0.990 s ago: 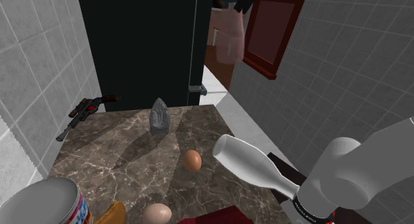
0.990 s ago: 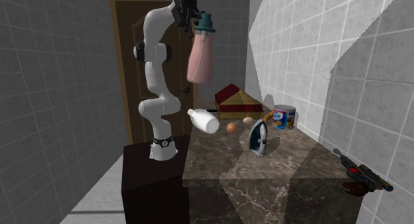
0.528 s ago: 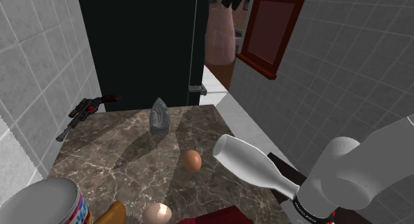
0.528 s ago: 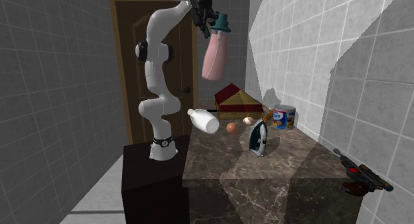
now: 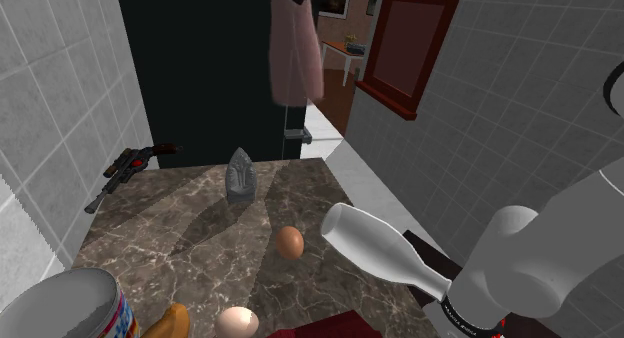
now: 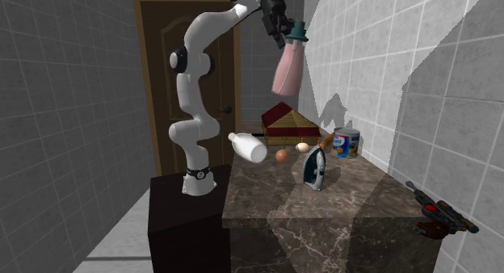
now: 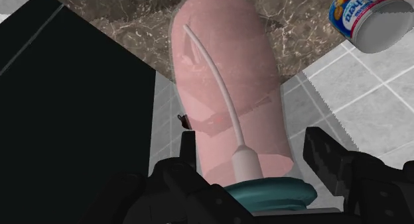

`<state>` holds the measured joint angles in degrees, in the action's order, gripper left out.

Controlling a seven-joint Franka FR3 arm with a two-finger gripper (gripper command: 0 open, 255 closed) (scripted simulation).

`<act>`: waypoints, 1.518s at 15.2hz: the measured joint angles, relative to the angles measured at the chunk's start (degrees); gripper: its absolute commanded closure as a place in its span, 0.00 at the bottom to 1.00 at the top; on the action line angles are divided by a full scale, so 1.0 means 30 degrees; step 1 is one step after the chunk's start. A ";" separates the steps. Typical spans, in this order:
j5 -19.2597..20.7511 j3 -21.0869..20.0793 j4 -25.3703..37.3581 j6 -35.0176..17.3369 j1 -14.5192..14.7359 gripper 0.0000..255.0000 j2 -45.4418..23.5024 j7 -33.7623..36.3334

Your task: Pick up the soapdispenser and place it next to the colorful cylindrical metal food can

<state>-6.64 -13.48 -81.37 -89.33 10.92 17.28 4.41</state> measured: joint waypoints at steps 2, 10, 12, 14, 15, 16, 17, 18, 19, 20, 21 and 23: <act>0.0406 -0.0871 0.0684 -0.0101 0.0205 1.00 -0.0724 0.1004; 0.3509 -0.4612 0.5165 0.0578 0.1658 1.00 -0.4823 0.5400; 0.4939 -0.5629 0.6871 0.1080 0.2549 1.00 -0.6352 0.6685; 0.6240 -0.6338 0.8157 0.1499 0.3563 1.00 -0.7567 0.7784; 0.6249 -0.6359 0.7873 0.1261 0.3590 1.00 -0.7532 0.7941; 0.6218 -0.6362 0.7581 0.1020 0.3583 1.00 -0.7475 0.8027; 0.6052 -0.6309 0.7092 0.0694 0.3467 1.00 -0.7272 0.8006; 0.5847 -0.6244 0.6487 0.0296 0.3333 1.00 -0.7016 0.7975; 0.5549 -0.6149 0.5691 -0.0176 0.3158 1.00 -0.6618 0.7919; 0.5329 -0.6074 0.5037 -0.0593 0.3043 1.00 -0.6323 0.7876; 0.5041 -0.5957 0.4291 -0.1031 0.2890 1.00 -0.5941 0.7774; 0.4642 -0.5788 0.3121 -0.1759 0.2715 1.00 -0.5390 0.7647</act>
<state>7.29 -30.84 -72.00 -94.60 19.07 1.11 27.34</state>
